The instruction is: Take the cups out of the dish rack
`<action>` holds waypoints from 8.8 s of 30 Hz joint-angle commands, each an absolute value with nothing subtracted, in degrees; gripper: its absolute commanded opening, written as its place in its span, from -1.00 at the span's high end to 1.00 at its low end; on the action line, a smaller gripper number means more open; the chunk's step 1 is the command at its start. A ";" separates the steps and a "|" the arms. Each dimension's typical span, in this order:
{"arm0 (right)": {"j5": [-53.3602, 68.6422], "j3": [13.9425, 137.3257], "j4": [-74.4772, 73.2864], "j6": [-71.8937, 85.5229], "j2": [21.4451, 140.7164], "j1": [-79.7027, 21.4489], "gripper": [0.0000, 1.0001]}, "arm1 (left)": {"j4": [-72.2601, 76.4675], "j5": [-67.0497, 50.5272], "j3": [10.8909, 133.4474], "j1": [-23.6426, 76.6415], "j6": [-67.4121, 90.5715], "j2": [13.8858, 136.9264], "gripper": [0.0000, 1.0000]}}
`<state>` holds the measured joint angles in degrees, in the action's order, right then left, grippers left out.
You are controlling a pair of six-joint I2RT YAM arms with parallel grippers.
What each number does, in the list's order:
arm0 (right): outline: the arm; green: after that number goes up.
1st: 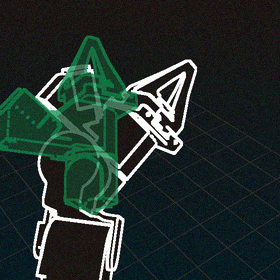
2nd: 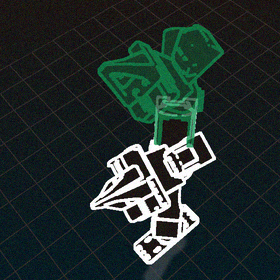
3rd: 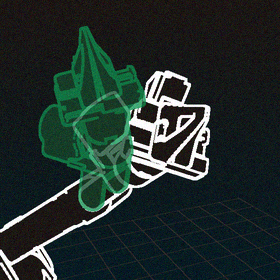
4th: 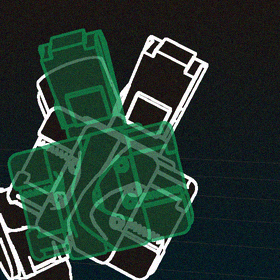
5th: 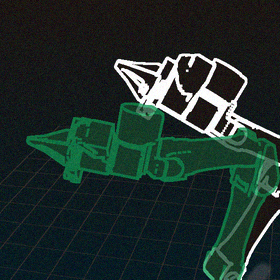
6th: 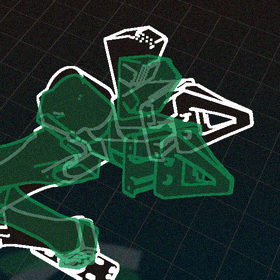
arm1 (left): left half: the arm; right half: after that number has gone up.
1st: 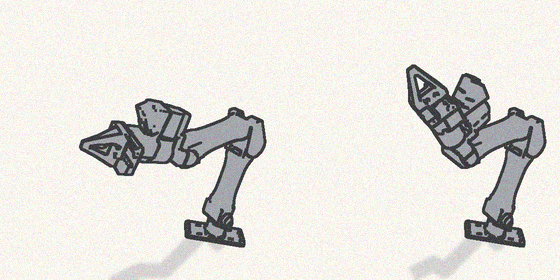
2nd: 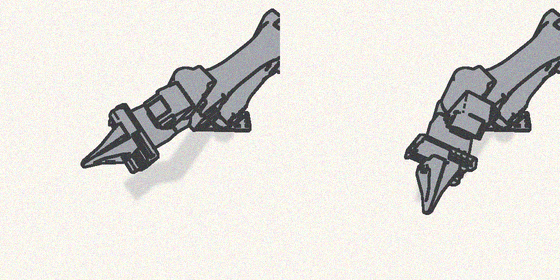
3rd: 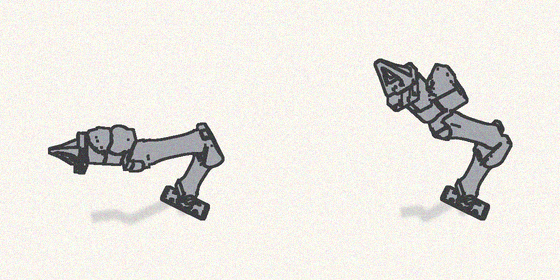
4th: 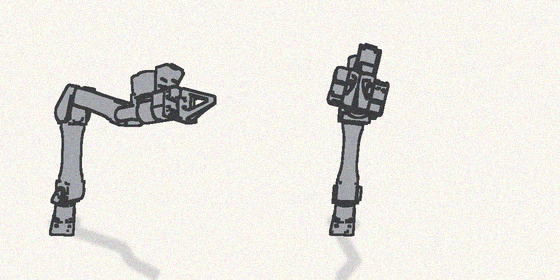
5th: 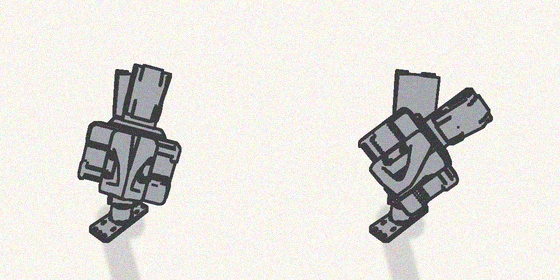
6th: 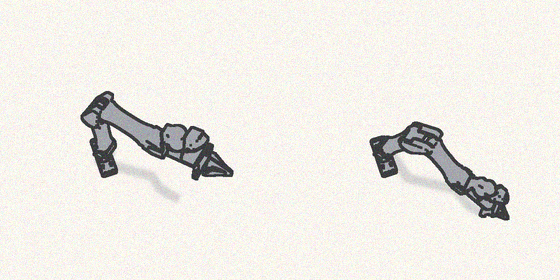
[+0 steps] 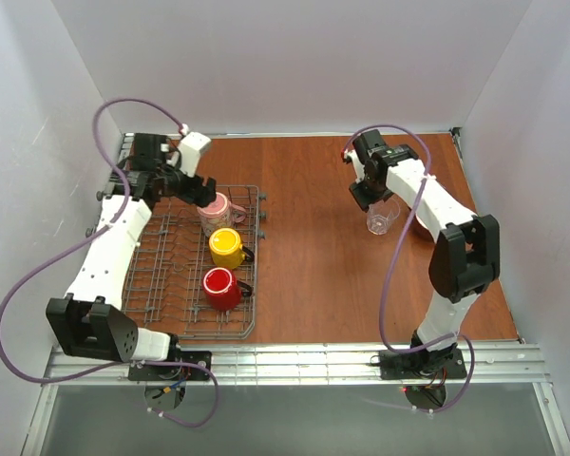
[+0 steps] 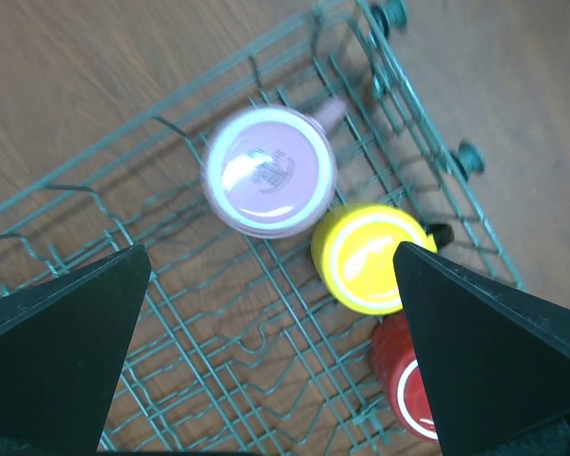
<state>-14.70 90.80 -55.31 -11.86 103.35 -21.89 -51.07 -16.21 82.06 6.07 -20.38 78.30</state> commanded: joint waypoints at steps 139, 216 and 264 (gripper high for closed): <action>53.61 66.80 61.19 53.41 89.73 -27.86 0.00 | -40.34 -43.33 114.26 23.29 -11.60 87.98 1.00; -12.84 59.42 -46.76 -0.44 72.78 -11.26 0.97 | -39.64 -11.60 100.90 23.29 -22.15 80.86 -0.64; -5.63 64.51 -47.81 -1.67 65.92 -8.35 -0.30 | -70.49 -13.87 86.25 23.38 -56.22 85.53 -0.16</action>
<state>-7.49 60.99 -46.98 -0.67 68.18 -8.58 -62.52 -11.60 92.77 23.20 -43.59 88.25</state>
